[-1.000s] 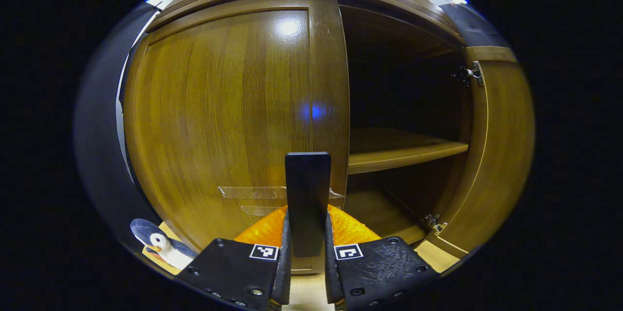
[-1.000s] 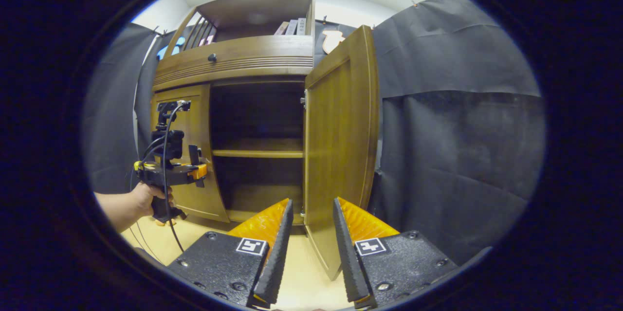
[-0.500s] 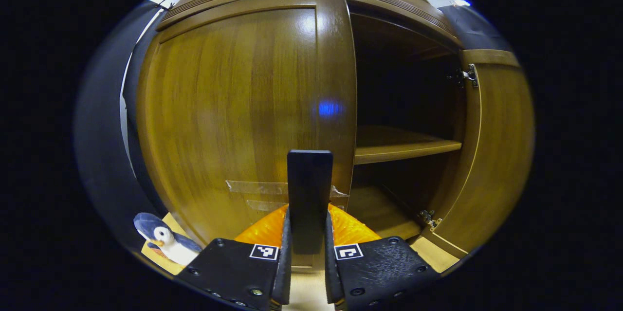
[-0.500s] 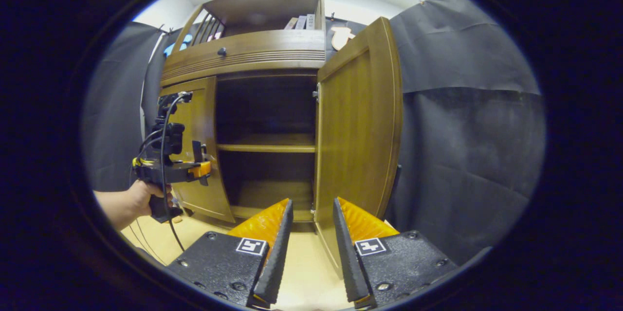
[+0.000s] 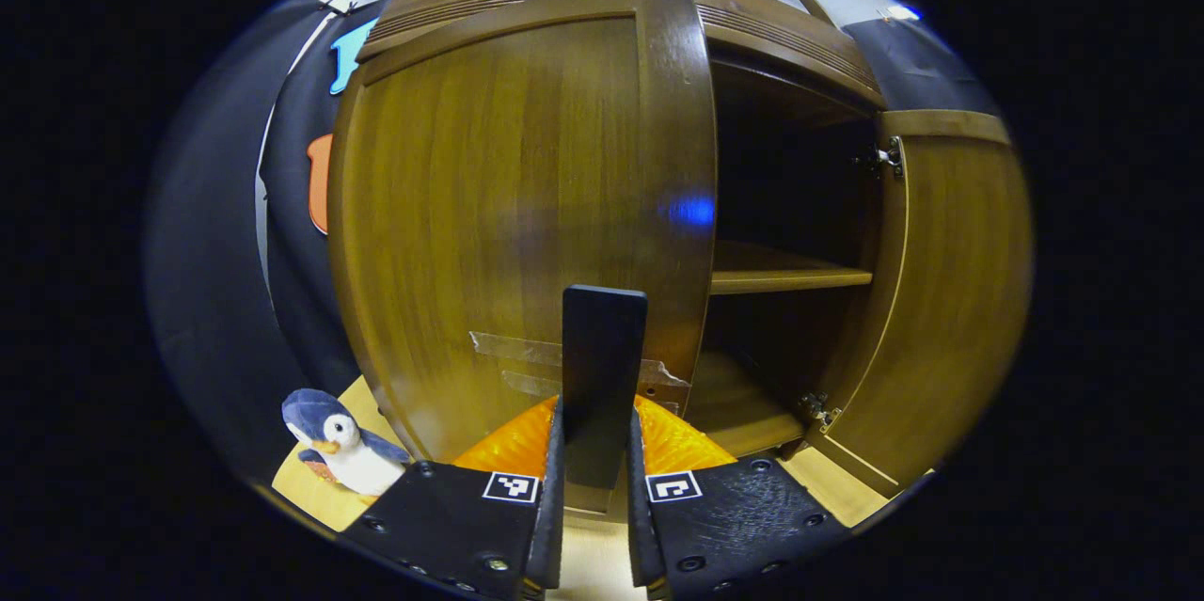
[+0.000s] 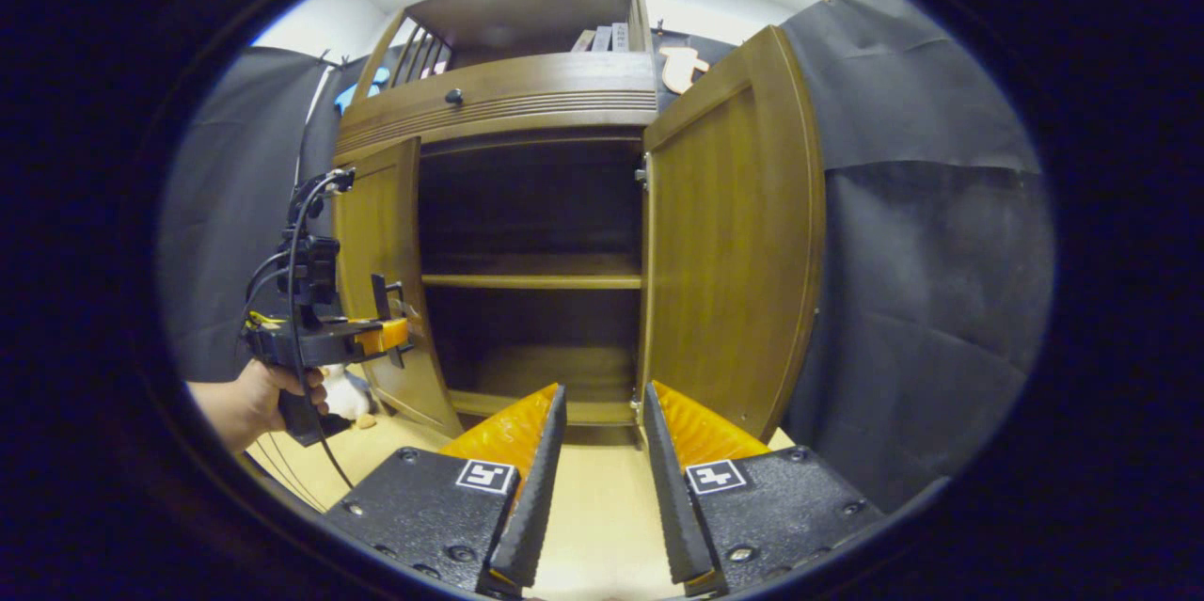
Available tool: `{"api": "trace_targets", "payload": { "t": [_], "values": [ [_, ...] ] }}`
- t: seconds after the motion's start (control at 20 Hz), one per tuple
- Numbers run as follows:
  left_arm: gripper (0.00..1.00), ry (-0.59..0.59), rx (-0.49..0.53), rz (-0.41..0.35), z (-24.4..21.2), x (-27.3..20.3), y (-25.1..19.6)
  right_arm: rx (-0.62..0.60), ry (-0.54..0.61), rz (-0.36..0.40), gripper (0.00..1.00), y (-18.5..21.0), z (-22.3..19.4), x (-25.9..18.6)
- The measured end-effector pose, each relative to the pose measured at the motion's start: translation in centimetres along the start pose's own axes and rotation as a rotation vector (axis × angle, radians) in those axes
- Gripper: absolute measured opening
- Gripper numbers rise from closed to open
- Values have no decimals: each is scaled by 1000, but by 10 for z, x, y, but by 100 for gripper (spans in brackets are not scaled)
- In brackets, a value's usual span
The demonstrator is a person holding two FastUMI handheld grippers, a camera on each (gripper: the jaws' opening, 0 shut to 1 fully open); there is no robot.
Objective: Open the right door of the double-door shoe cabinet with the right hand, and open the left door with the left hand.
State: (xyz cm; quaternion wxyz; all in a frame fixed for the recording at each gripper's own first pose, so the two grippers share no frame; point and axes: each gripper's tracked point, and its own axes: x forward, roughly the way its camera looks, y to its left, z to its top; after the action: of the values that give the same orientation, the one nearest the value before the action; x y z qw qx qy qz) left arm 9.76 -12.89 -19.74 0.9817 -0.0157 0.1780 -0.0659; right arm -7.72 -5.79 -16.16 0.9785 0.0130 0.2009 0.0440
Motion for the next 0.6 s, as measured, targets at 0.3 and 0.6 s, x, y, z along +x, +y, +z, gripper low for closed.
{"api": "trace_targets", "payload": {
  "t": [0.3,0.6],
  "values": [
    [27,12,-30,24,-5,-25,12,15,25,60,55,19,-4,4],
    [27,3,-58,76,-10,-48,25,18,57,119,53,37,-14,11]
  ]
}}
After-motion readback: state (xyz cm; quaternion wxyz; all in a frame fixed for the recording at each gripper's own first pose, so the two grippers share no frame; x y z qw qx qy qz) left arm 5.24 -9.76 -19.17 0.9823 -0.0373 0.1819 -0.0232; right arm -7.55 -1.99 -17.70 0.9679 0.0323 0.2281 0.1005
